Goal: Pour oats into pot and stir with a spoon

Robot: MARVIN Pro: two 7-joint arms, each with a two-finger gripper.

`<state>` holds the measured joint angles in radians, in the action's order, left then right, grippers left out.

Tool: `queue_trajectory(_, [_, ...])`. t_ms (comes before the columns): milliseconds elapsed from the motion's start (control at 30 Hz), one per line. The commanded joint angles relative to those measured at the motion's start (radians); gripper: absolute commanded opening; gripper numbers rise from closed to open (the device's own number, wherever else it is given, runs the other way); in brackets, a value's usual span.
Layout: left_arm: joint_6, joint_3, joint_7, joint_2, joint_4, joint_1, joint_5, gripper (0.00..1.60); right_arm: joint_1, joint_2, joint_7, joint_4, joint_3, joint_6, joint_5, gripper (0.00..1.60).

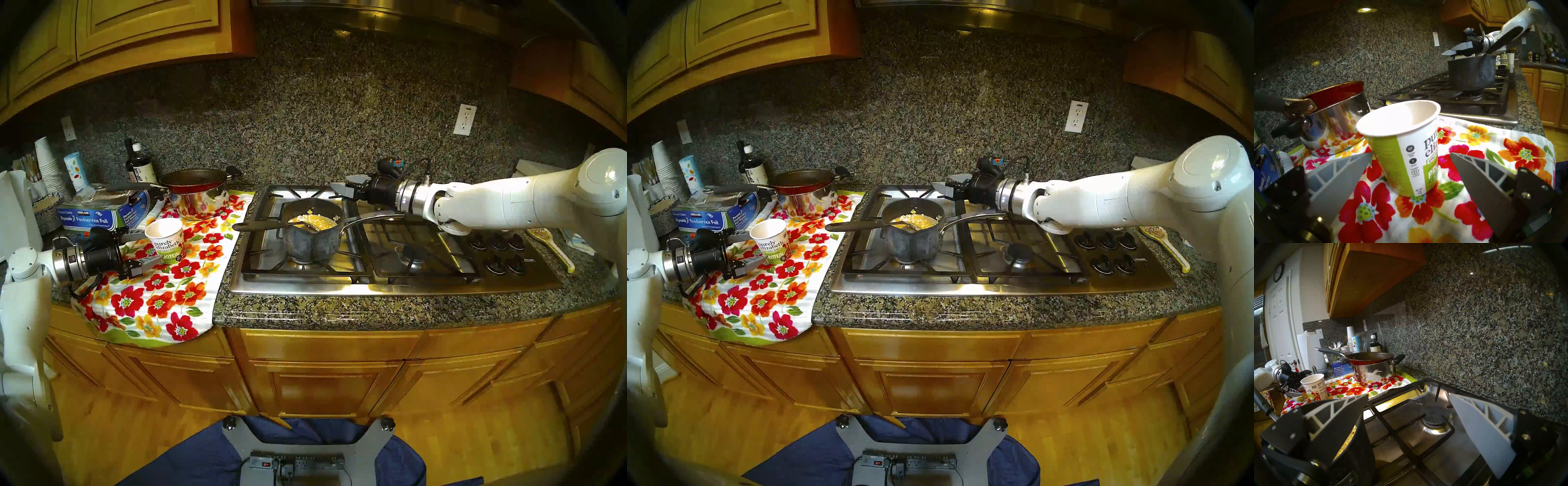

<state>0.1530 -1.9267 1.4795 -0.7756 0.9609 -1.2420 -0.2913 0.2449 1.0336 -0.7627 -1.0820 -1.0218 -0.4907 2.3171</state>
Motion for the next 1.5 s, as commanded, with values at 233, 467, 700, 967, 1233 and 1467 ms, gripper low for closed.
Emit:
queue_trajectory(233, [0.047,0.045,-0.032,-0.003,-0.066,0.111,0.018,1.60,0.031,0.002,-0.003,0.006,0.015,-0.003,0.002,1.60])
queue_trajectory(467, [0.061,0.075,-0.042,-0.011,-0.091,0.140,0.023,1.60,0.030,0.002,-0.003,0.006,0.015,-0.003,0.002,1.60])
queue_trajectory(700, [0.068,0.103,-0.047,-0.014,-0.113,0.169,0.024,1.60,0.030,0.003,-0.003,0.006,0.014,-0.003,0.002,1.60])
queue_trajectory(967, [0.065,0.122,-0.049,-0.016,-0.136,0.191,0.028,1.60,0.031,0.003,-0.003,0.006,0.014,-0.003,0.002,1.60])
queue_trajectory(1233, [0.064,0.138,-0.051,-0.020,-0.142,0.200,0.032,1.60,0.031,0.003,-0.003,0.006,0.014,-0.003,0.003,1.60])
queue_trajectory(1467, [0.078,0.141,-0.047,-0.019,-0.129,0.193,0.034,1.20,0.031,0.003,-0.003,0.006,0.014,-0.003,0.003,1.60])
